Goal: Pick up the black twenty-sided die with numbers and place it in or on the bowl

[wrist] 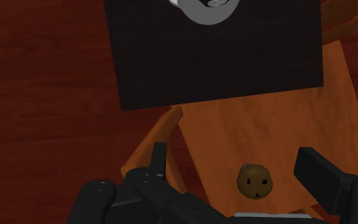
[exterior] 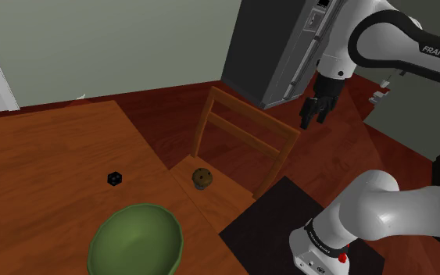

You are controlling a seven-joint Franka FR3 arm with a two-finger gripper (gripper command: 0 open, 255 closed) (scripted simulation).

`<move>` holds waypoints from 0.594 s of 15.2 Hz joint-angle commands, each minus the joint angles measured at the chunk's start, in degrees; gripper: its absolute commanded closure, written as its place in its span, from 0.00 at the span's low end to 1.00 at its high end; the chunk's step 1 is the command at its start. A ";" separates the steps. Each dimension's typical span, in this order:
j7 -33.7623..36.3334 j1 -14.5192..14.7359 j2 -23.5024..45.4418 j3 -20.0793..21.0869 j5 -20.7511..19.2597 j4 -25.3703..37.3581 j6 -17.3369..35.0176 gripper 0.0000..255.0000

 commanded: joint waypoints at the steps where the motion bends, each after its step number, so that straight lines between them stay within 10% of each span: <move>1: 0.00 0.00 0.00 0.00 0.00 0.00 0.00 0.00; 9: 8.42 4.06 6.88 7.55 7.95 -1.39 9.08 0.00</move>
